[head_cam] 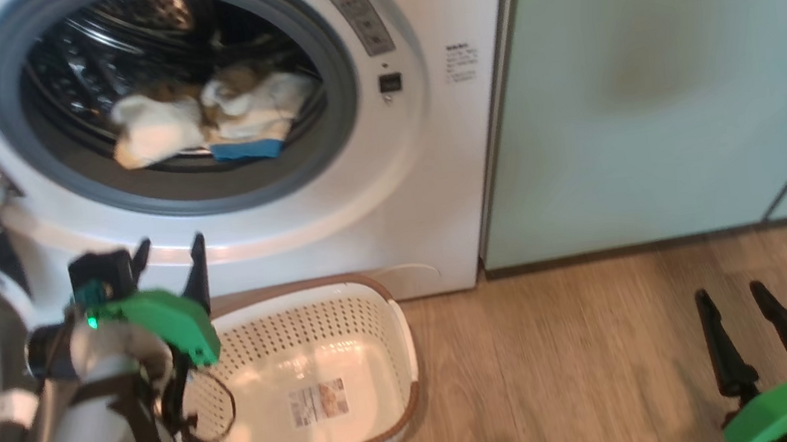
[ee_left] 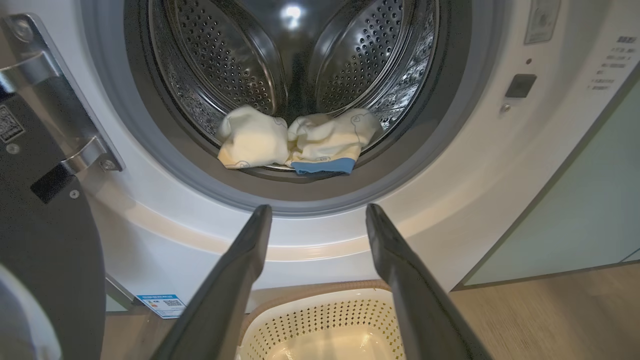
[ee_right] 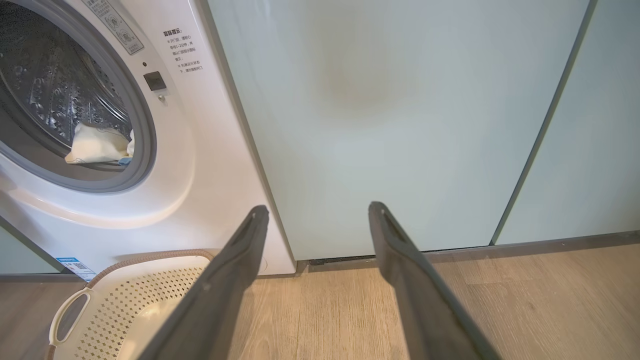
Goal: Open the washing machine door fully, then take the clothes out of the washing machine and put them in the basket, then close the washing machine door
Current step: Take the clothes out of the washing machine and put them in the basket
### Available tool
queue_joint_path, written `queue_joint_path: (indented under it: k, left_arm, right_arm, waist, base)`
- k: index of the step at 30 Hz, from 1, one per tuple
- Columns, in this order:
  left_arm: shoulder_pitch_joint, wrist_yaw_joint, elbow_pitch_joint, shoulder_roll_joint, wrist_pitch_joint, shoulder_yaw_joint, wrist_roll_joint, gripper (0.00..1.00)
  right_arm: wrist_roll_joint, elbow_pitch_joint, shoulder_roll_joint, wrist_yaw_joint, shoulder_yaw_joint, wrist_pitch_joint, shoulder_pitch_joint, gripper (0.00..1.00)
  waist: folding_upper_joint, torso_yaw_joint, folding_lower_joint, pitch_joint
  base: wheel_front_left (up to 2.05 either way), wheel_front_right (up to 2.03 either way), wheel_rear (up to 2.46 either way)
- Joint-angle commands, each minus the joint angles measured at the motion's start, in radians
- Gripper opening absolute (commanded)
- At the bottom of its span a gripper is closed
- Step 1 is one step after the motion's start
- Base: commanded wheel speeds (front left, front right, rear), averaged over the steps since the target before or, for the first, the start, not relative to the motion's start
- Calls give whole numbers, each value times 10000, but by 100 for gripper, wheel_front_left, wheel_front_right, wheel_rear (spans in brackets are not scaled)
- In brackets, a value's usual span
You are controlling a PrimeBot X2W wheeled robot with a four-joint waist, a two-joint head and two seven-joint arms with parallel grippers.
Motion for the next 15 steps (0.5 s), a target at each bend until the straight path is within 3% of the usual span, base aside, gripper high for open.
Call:
queue_joint_path:
  k: [1, 15]
  left_arm:
    - [-806, 146, -104, 467, 110, 260, 171, 100]
    - [-3389, 910, 1011, 1244, 1652, -330, 1010, 100]
  right_arm:
    - [86, -369, -139, 35, 232, -95, -634, 100]
    - [203, -520, 235, 35, 219, -95, -1405, 100]
  waist:
    - [0, -313, 0, 376]
    - [0, -1306, 0, 2020]
  base:
    - [0, 0, 0]
    - [0, 0, 0]
